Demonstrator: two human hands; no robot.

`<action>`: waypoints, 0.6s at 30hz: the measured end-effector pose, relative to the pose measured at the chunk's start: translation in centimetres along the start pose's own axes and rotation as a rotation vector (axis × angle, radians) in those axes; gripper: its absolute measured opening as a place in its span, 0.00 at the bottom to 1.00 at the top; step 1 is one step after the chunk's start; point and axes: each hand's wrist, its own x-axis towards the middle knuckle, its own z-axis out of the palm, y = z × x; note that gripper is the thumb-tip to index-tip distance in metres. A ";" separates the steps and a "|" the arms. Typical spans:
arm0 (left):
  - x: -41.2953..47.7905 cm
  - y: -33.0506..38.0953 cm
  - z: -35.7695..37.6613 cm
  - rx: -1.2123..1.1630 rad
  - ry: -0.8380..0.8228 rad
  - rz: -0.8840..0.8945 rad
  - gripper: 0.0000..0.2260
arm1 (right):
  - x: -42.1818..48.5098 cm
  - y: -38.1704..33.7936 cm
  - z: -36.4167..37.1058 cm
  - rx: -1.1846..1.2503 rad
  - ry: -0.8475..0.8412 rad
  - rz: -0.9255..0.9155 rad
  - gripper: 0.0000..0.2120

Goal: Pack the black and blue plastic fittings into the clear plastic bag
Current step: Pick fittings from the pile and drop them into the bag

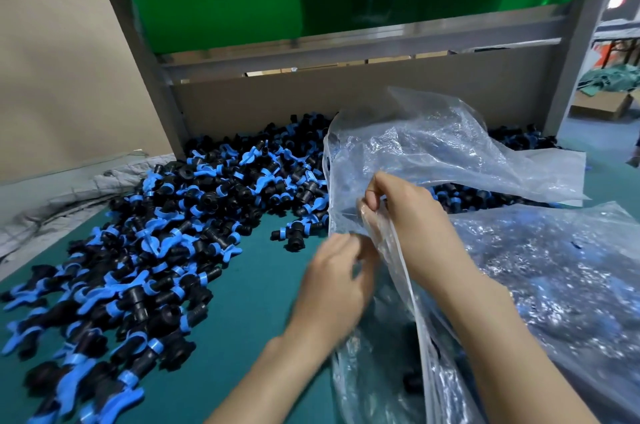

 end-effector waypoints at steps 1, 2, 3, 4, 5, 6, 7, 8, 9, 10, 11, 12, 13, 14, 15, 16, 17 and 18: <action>-0.3 -2.0 -3.0 0.096 0.155 -0.040 0.10 | -0.1 0.2 0.1 -0.005 -0.014 0.006 0.11; -0.9 -4.0 -4.3 0.124 0.237 -0.098 0.11 | -0.2 0.3 0.2 -0.008 -0.026 0.013 0.12; -1.0 -5.7 -5.4 0.172 0.278 -0.173 0.11 | -0.3 0.4 0.3 -0.008 -0.035 0.020 0.11; -0.9 -6.7 -5.6 0.202 0.264 -0.268 0.11 | -0.4 0.6 0.4 -0.005 -0.040 0.026 0.11; -0.7 -7.4 -5.1 0.246 0.230 -0.367 0.11 | -0.4 0.7 0.6 -0.002 -0.047 0.030 0.11; -0.2 -8.6 -4.6 0.300 0.220 -0.454 0.14 | -0.5 0.8 0.7 0.000 -0.054 0.035 0.10; 0.4 -9.8 -4.7 0.329 0.223 -0.518 0.16 | -0.5 0.9 0.8 -0.003 -0.060 0.037 0.11; 1.1 -10.5 -5.2 0.349 0.211 -0.565 0.18 | -0.5 1.0 0.9 -0.009 -0.062 0.037 0.11; 1.7 -11.0 -5.4 0.351 0.214 -0.579 0.20 | -0.6 1.1 1.0 -0.021 -0.062 0.038 0.11; 2.2 -11.3 -5.2 0.376 0.198 -0.586 0.20 | -0.5 1.2 1.1 -0.039 -0.066 0.040 0.11; 2.6 -11.5 -5.0 0.405 0.164 -0.590 0.20 | -0.6 1.4 1.3 -0.064 -0.074 0.044 0.11; 3.0 -11.8 -4.8 0.446 0.121 -0.606 0.20 | -0.6 1.4 1.5 -0.089 -0.080 0.048 0.11; 3.4 -12.0 -4.8 0.476 0.107 -0.608 0.19 | -0.6 1.5 1.6 -0.107 -0.083 0.053 0.12; 3.6 -12.2 -4.9 0.481 0.104 -0.611 0.18 | -0.6 1.6 1.6 -0.117 -0.084 0.057 0.12; 3.7 -12.5 -4.8 0.467 0.109 -0.610 0.17 | -0.6 1.7 1.7 -0.123 -0.085 0.063 0.12; 3.6 -12.5 -4.9 0.444 0.117 -0.613 0.16 | -0.6 1.7 1.7 -0.126 -0.087 0.068 0.12; 3.3 -12.5 -5.0 0.419 0.129 -0.611 0.15 | -0.6 1.8 1.6 -0.121 -0.087 0.071 0.12; 3.0 -12.4 -5.0 0.383 0.141 -0.603 0.14 | -0.6 1.9 1.6 -0.106 -0.086 0.070 0.12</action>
